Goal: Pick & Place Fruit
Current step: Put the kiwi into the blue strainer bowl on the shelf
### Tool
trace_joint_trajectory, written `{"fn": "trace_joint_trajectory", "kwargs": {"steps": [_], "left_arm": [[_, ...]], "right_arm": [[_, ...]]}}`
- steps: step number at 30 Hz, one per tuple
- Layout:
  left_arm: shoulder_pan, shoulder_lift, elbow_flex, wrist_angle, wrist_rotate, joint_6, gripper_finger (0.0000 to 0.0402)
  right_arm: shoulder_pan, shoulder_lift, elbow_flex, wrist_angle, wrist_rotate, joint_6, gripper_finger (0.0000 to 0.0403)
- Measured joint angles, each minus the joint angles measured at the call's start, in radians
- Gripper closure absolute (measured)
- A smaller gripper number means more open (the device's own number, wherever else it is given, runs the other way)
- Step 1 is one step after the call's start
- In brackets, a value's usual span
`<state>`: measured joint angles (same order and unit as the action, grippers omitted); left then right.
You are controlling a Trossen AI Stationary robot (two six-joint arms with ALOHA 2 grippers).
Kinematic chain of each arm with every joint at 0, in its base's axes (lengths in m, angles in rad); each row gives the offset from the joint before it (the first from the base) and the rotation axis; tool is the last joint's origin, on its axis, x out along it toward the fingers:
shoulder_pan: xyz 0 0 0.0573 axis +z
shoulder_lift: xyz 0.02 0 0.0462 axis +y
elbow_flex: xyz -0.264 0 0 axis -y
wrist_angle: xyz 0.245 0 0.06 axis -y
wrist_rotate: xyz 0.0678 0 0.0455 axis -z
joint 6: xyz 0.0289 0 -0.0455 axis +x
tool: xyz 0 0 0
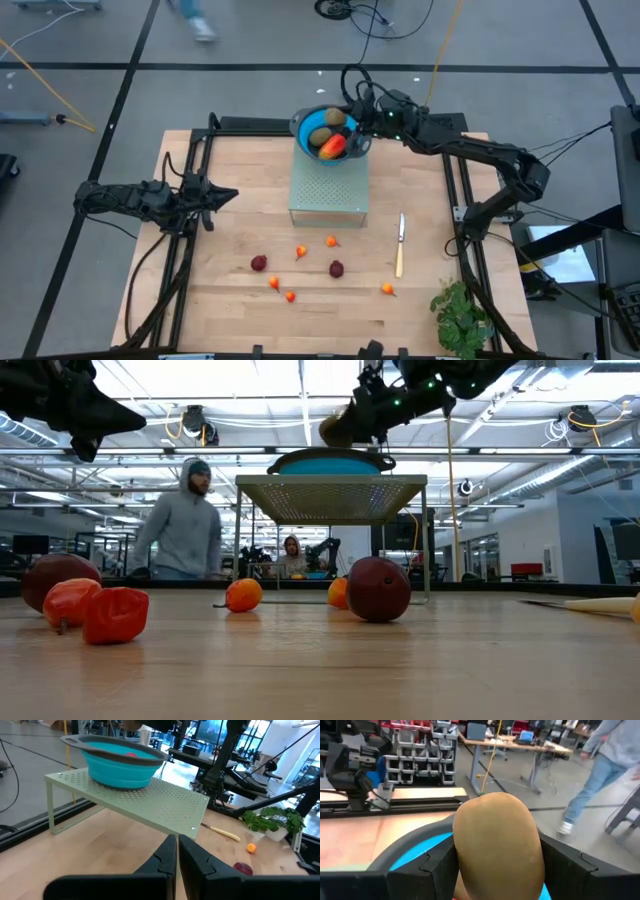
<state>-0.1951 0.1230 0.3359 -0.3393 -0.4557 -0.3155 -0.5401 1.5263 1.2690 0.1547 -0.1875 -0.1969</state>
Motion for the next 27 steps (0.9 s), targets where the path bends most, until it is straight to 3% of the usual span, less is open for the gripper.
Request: {"fn": "trace_joint_trajectory", "kwargs": {"steps": [10,27], "left_arm": [[0.0,0.0,0.0,0.0,0.0,-0.008,0.0385],[0.0,0.001,0.0,0.0,0.0,-0.007,0.0385]], "right_arm": [[-0.032,0.01,0.0,-0.01,-0.053,0.059,0.0174],[-0.036,0.009,0.0,-0.053,-0.054,0.107,0.0174]]}}
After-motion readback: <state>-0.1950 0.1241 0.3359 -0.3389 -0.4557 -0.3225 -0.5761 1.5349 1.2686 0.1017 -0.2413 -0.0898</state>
